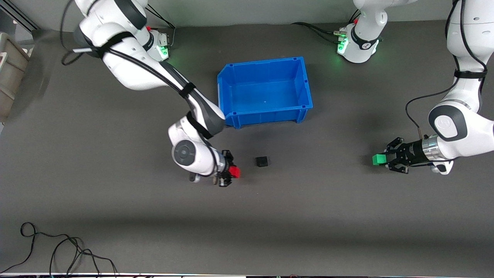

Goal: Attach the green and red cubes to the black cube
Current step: 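Carry the red cube toward the black cube while the left gripper grasps the green cube, then press the red and green cubes against the black cube from both sides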

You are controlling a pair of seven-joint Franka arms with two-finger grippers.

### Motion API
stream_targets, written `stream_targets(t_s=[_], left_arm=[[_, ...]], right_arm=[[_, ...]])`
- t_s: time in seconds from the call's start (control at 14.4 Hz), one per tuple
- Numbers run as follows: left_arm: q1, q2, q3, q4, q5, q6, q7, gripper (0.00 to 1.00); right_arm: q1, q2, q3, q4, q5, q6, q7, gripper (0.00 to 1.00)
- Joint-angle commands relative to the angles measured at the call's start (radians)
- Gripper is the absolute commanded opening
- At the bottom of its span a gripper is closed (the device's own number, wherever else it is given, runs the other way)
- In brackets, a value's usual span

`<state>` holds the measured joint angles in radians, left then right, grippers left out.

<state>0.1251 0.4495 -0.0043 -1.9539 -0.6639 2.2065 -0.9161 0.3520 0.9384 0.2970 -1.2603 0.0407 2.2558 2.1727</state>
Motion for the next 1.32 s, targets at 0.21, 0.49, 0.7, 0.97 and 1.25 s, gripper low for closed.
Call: stream_targets(t_s=[0.21,0.49,0.7,0.97,1.25], left_arm=[[-0.234,0.038,-0.037,0.001,-0.160,0.172,-0.096,0.18],[-0.396,0.080,-0.037,-0.005,-0.163,0.323,-0.265,0.14],[-0.455,0.092,-0.037,-0.005,-0.169,0.347,-0.342,0.14],[-0.536,0.115,-0.037,-0.007,-0.197,0.403,-0.402,0.14],[-0.599,0.120,-0.037,-0.003,-0.285,0.441,-0.408,0.14]], right_arm=[[0.058,0.086,0.037,0.125,-0.056,-0.036,0.062,0.24],[0.091,0.114,0.036,0.105,-0.119,-0.036,0.067,0.24],[0.104,0.115,0.033,0.108,-0.119,-0.035,0.073,0.24],[0.105,0.117,0.034,0.114,-0.119,-0.032,0.073,0.24],[0.104,0.122,0.033,0.114,-0.119,-0.030,0.075,0.24]])
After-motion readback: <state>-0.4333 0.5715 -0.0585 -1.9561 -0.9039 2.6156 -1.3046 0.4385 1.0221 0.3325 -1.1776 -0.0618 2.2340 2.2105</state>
